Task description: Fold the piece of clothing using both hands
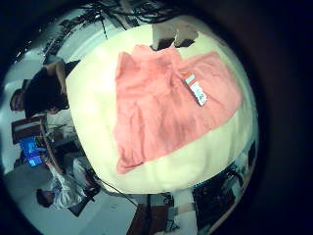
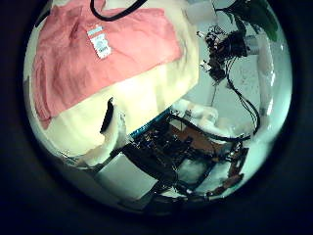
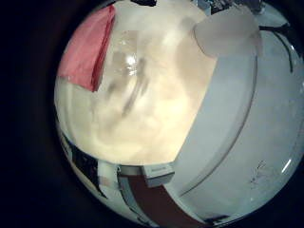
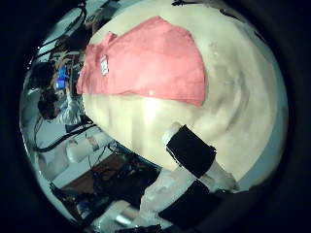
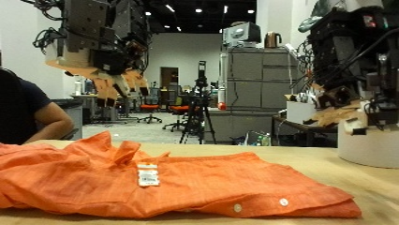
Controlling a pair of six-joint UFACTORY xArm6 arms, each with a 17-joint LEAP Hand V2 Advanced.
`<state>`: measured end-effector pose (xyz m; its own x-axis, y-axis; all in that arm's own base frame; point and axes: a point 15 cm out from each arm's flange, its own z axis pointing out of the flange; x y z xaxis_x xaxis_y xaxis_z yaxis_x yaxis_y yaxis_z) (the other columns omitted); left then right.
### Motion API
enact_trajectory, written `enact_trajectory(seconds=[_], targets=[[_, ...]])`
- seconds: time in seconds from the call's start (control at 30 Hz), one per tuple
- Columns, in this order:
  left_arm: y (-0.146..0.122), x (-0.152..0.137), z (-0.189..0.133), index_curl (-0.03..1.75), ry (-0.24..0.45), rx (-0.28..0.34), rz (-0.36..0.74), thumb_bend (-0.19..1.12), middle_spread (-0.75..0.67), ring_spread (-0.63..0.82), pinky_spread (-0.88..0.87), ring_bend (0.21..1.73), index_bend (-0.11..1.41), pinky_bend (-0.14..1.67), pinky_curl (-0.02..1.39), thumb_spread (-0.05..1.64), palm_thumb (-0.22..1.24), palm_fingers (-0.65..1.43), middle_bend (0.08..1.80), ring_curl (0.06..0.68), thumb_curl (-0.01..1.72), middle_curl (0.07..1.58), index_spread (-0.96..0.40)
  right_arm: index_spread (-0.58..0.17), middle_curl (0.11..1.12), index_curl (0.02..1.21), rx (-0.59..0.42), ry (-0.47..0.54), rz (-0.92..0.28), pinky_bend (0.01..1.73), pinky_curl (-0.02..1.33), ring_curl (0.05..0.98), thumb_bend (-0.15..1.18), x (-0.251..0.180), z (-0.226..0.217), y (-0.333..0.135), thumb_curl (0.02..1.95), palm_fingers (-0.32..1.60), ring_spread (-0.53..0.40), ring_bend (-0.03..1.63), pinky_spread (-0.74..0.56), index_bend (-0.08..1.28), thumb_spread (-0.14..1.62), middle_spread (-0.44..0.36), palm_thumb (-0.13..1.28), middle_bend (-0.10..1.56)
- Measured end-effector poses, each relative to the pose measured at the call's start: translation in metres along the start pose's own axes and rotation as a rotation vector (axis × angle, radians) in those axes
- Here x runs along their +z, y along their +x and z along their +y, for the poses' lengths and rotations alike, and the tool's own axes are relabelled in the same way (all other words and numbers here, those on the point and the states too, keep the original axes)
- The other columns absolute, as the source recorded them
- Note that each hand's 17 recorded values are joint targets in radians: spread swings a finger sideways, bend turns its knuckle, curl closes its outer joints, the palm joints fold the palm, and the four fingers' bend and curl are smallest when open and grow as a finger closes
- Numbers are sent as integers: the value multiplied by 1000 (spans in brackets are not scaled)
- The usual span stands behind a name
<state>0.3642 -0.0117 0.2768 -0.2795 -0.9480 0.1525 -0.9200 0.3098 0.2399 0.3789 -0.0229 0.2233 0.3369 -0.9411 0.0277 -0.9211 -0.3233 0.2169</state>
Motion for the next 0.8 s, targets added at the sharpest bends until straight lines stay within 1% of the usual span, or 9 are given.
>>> enact_trajectory(seconds=[0.2,0.3,0.47,0.53,0.63,0.7,0.73,0.77,0.8], targets=[[1,7,7,232,-17,0,-7,-22,456,597,543,429,140,359,310,1086,585,-71,174,206,378,236,189,-283,388,381,-67,-22,-11,318,341,255,-20,34,-19,4,236,202,-1,419,210,177,1187,-33,529,268],[3,6,9,228,-16,1,-9,-22,455,597,547,432,139,358,311,1086,586,-68,175,209,376,236,190,-290,371,373,-80,-32,-12,310,334,252,-20,48,-27,5,250,204,8,402,214,182,1139,-82,544,225],[2,7,13,223,-16,-2,-9,-22,452,599,549,434,138,360,314,1086,586,-64,177,213,374,238,194,-299,363,359,-111,-30,-3,298,325,246,-21,69,-44,0,269,220,18,380,215,175,1072,-113,570,202],[1,10,15,222,-23,-3,-12,-22,451,600,549,435,139,360,315,1086,586,-64,177,214,373,239,194,-302,363,356,-128,-43,-5,291,322,244,-20,78,-49,-7,274,229,17,371,209,177,1057,-116,578,203],[0,9,16,220,-24,-3,-16,-21,450,601,549,434,140,360,315,1085,589,-64,179,216,372,240,195,-302,366,349,-162,-76,-9,272,313,240,-22,91,-56,-19,281,270,5,366,199,174,1033,-91,588,221],[-1,9,17,221,-23,-5,-20,-21,450,601,549,435,143,358,315,1084,590,-61,177,216,372,240,195,-302,369,342,-171,-86,-6,269,306,242,-24,93,-60,-21,284,328,-16,385,195,168,1023,-86,590,236],[-1,9,17,221,-24,-6,-20,-21,450,601,549,435,143,358,315,1084,591,-61,177,217,371,240,195,-292,380,340,-173,-90,-1,264,298,246,-23,95,-60,-21,289,459,-33,424,205,180,1006,-83,599,283],[-3,9,18,221,-24,-8,-20,-22,449,602,549,434,143,357,315,1084,592,-60,179,217,371,241,195,-287,383,340,-176,-95,7,256,292,248,-25,95,-61,-20,292,474,-51,443,209,174,995,-79,601,294],[-3,9,19,221,-23,-7,-20,-21,446,599,549,434,142,356,315,1084,594,-60,179,217,369,241,194,-291,396,342,-177,-96,13,243,279,253,-21,95,-61,-19,297,625,-93,496,182,193,991,-100,612,345]])
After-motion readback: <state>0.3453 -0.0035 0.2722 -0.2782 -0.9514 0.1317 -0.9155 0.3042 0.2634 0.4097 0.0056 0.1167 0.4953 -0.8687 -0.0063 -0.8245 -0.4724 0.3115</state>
